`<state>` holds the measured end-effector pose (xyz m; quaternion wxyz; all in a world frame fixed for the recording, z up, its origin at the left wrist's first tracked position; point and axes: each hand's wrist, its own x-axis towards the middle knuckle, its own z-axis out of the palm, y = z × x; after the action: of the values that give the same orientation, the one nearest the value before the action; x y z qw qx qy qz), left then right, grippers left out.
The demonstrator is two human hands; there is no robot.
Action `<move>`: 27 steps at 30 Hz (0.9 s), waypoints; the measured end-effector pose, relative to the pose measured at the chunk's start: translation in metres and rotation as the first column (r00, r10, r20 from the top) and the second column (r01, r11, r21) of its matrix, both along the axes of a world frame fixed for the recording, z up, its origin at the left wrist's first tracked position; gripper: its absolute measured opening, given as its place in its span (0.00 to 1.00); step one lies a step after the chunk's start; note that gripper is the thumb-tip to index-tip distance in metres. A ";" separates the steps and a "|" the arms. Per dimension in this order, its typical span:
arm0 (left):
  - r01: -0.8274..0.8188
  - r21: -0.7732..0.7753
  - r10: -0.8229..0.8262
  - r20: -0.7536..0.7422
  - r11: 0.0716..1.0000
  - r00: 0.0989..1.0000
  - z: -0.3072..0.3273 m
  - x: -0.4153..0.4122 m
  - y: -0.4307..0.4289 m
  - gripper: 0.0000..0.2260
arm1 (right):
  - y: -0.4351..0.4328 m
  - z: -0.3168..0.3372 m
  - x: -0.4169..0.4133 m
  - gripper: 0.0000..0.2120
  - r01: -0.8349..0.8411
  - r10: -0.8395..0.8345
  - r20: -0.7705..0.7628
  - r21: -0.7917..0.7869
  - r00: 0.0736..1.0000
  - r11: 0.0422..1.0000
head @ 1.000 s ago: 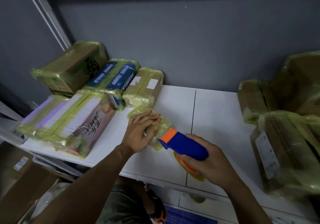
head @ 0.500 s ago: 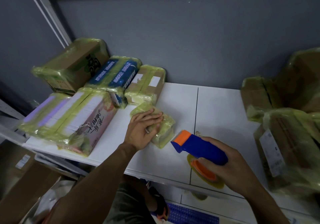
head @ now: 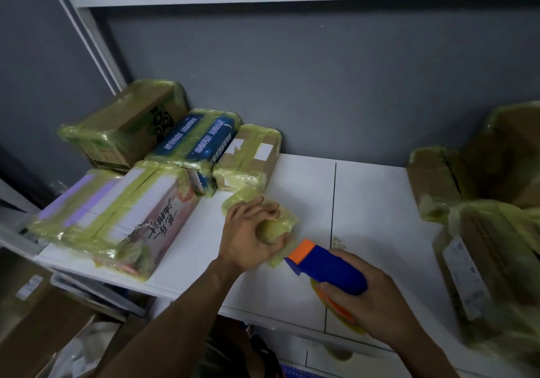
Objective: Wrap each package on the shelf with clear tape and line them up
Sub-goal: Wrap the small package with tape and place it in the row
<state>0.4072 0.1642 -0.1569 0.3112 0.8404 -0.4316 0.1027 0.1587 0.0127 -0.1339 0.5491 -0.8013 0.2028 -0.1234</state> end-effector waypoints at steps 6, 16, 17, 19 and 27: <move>-0.014 0.028 0.014 0.002 1.000 1.000 0.004 0.000 -0.003 0.25 | 0.004 0.006 0.019 0.21 -0.018 0.017 -0.006 -0.047 1.000 0.999; -0.008 0.004 0.008 -0.074 1.000 0.997 0.008 0.006 -0.002 0.25 | 0.007 0.004 0.033 0.22 0.024 -0.024 0.002 -0.050 1.000 0.998; -0.010 0.004 0.010 -0.071 1.000 0.997 0.007 0.007 -0.002 0.24 | 0.007 0.004 0.032 0.22 0.033 -0.032 0.005 -0.043 0.999 0.999; -0.014 0.007 0.014 -0.067 1.000 0.998 0.005 0.008 -0.003 0.23 | 0.008 0.005 0.028 0.22 0.049 -0.048 0.012 -0.021 0.999 0.999; -0.040 -0.009 0.039 -0.093 0.999 0.995 0.006 0.007 -0.006 0.22 | 0.008 0.006 0.007 0.25 0.072 -0.071 -0.022 0.007 0.997 0.997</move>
<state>0.4142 0.1584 -0.1507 0.3334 0.8511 -0.3992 0.0720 0.1661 0.0212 -0.1281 0.5454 -0.7926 0.2376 -0.1336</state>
